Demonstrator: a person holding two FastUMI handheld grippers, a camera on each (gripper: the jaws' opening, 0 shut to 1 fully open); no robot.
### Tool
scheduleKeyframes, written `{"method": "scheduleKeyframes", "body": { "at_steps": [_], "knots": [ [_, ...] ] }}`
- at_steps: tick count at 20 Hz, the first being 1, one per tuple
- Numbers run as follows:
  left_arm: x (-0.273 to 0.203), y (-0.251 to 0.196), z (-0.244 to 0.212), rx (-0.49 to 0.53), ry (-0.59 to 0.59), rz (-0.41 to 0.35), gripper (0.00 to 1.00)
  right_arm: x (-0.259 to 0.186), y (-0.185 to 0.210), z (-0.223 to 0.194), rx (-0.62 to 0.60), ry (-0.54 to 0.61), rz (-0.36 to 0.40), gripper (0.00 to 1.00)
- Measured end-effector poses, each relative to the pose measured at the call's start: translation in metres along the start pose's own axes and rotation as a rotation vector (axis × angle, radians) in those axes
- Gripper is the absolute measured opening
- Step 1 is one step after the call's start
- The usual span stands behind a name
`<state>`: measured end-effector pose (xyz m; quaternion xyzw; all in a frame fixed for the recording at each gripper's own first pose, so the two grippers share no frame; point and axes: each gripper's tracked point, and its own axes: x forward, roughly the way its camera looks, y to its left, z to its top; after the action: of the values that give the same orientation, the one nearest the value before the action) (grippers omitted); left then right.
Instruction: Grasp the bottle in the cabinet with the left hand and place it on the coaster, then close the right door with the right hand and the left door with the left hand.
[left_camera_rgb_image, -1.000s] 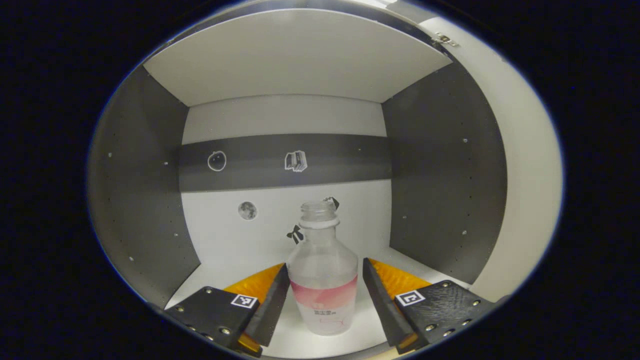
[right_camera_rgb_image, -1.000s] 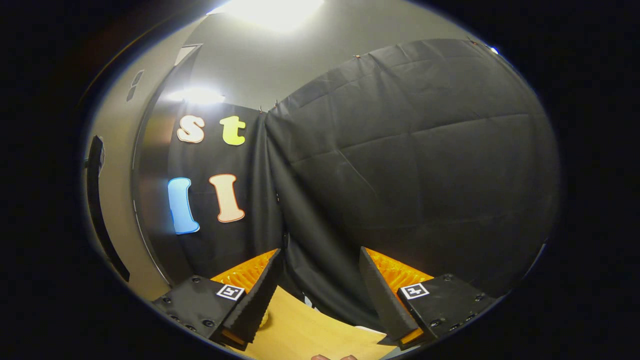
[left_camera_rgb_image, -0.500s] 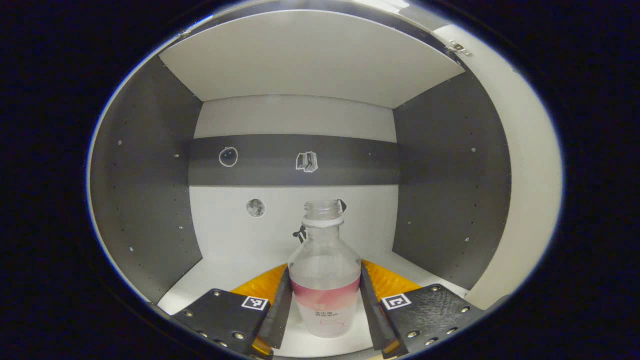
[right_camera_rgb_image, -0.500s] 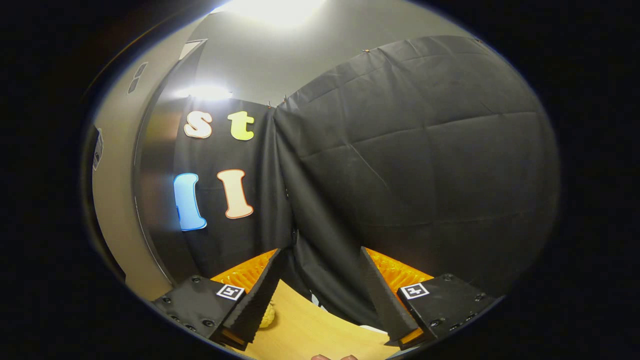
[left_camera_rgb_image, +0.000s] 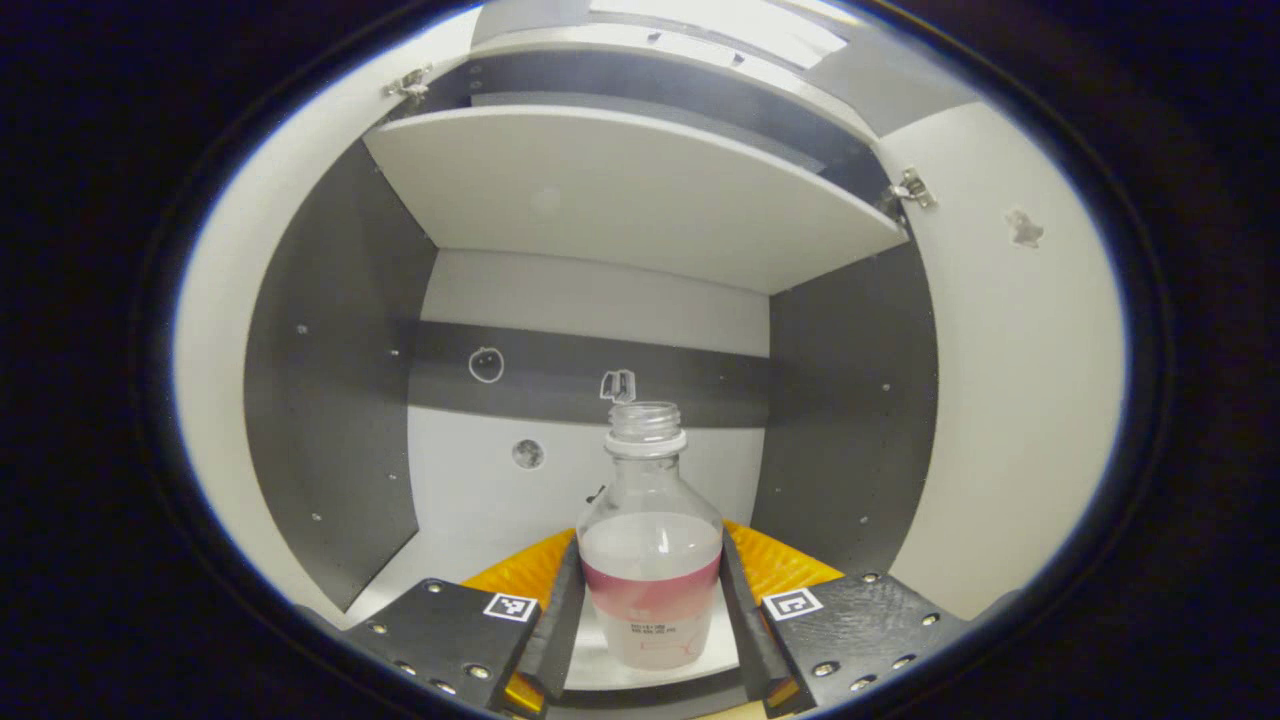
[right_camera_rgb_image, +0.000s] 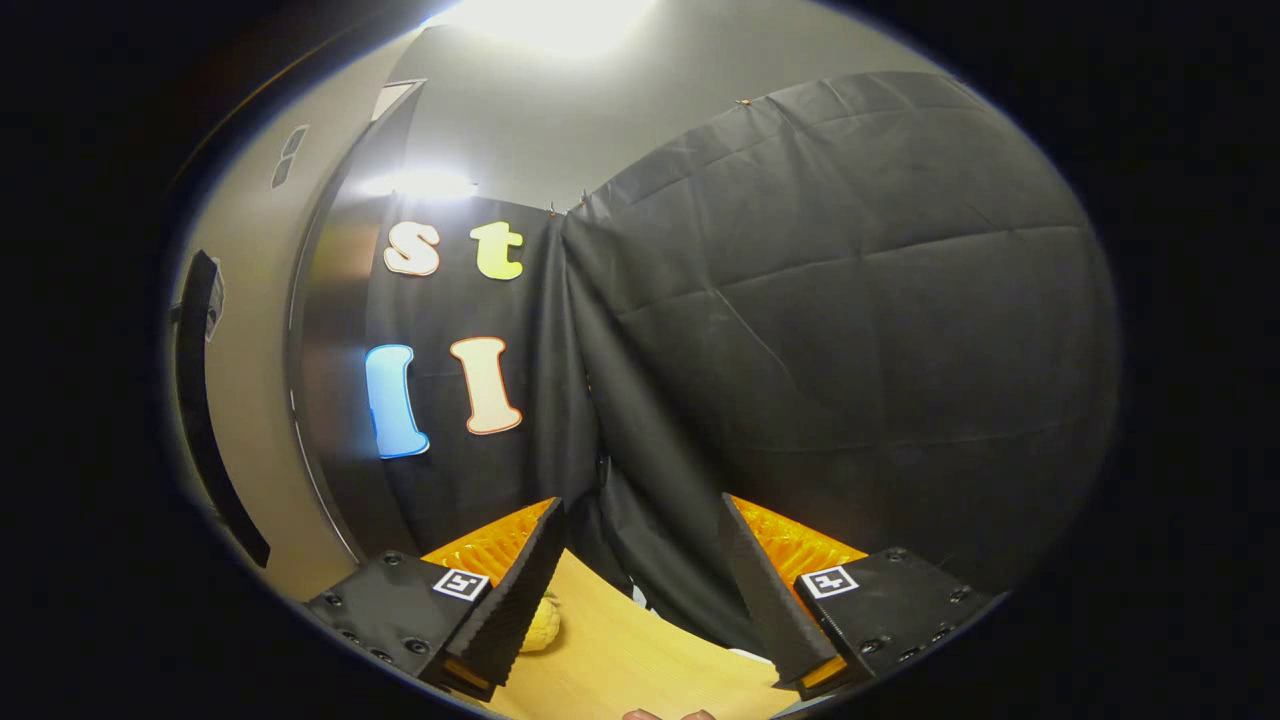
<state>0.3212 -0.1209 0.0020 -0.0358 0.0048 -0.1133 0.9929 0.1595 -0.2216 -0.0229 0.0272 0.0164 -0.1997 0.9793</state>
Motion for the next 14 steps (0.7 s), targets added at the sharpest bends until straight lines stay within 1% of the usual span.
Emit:
{"method": "scheduleKeyframes", "body": {
  "at_steps": [1,2,3,4,8,9,11,13,14],
  "knots": [
    [-0.008,0.001,0.006,-0.003,-0.009,-0.006,0.67,-0.002,0.0,0.0,0.0,0.002,0.0,0.97],
    [-0.016,0.002,0.011,-0.005,-0.016,-0.012,0.75,-0.005,0.0,0.001,0.0,0.005,0.002,0.94],
    [-0.026,0.002,0.015,-0.006,-0.018,-0.016,0.6,-0.007,0.001,0.002,0.001,0.006,0.006,0.94],
    [-0.035,0.002,0.019,-0.007,-0.022,-0.019,0.74,-0.01,0.002,0.004,0.002,0.003,0.009,0.97],
    [-0.078,0.004,0.035,0.0,-0.03,-0.026,0.74,-0.025,0.007,0.009,0.002,-0.003,0.023,0.97],
    [-0.087,0.003,0.034,-0.003,-0.029,-0.03,0.74,-0.029,0.009,0.011,0.004,-0.004,0.028,0.94],
    [-0.108,0.001,0.028,-0.024,-0.022,-0.051,0.74,-0.037,0.012,0.013,0.004,-0.001,0.04,0.94],
    [-0.131,-0.006,0.017,-0.038,-0.005,-0.069,0.69,-0.045,0.016,0.014,0.0,0.004,0.051,0.94],
    [-0.142,-0.014,0.011,-0.046,0.005,-0.076,0.66,-0.051,0.017,0.016,-0.002,0.003,0.056,0.97]
  ]
}}
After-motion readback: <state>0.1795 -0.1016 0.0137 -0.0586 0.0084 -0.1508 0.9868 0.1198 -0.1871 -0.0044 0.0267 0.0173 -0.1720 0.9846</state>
